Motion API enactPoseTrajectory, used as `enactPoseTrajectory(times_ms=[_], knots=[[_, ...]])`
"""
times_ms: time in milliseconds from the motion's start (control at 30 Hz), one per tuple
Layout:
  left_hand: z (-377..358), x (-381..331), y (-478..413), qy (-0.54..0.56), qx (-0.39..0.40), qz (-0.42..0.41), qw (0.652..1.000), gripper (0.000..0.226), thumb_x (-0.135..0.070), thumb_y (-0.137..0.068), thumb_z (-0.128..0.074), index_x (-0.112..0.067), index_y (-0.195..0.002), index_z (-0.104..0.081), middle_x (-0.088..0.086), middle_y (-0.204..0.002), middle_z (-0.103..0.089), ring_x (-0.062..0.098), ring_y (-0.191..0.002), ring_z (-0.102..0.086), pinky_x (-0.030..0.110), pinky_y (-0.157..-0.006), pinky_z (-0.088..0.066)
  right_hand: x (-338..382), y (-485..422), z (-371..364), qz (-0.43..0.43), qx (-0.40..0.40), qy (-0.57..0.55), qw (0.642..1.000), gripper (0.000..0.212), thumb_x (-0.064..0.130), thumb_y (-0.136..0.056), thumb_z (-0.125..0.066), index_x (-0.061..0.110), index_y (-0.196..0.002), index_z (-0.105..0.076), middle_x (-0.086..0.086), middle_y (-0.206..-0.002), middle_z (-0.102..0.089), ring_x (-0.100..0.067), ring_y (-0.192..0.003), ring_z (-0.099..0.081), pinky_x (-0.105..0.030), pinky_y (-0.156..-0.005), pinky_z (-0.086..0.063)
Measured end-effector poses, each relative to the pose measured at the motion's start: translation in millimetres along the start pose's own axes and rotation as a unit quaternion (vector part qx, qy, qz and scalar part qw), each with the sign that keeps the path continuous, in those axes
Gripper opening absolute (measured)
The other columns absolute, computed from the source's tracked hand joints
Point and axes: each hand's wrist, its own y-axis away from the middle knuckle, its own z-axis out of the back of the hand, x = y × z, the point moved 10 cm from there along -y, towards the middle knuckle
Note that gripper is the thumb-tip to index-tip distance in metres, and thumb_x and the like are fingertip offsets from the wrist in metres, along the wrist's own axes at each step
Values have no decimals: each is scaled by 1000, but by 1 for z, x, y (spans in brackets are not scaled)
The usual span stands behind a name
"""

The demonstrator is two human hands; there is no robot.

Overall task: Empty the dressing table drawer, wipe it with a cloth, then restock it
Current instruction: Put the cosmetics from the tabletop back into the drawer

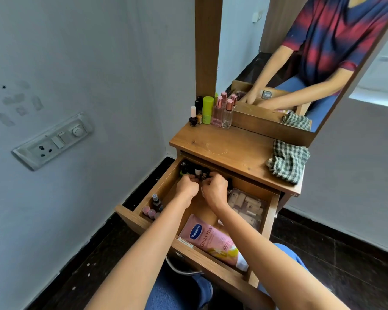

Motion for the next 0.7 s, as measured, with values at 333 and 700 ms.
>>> enactPoseTrajectory(times_ms=[333, 700], knots=[[28, -27, 17, -65, -21, -82, 994, 32, -7, -94, -43, -17, -121, -53, 2, -121, -63, 19, -111, -58, 29, -88, -46, 30, 33, 17, 110, 15, -1, 994, 30, 7, -92, -57, 4, -122, -55, -7, -108, -65, -12, -95, -60, -10, -75, -44], [84, -147, -6, -54, -144, -259, 954, 26, -9, -94, -54, -10, -120, -54, 4, -110, -63, 18, -98, -61, 24, -76, -47, 140, -59, 42, 230, 18, 159, 960, 54, 2, -88, -44, 17, -140, -42, -17, -108, -63, -34, -95, -61, -40, -76, -52]])
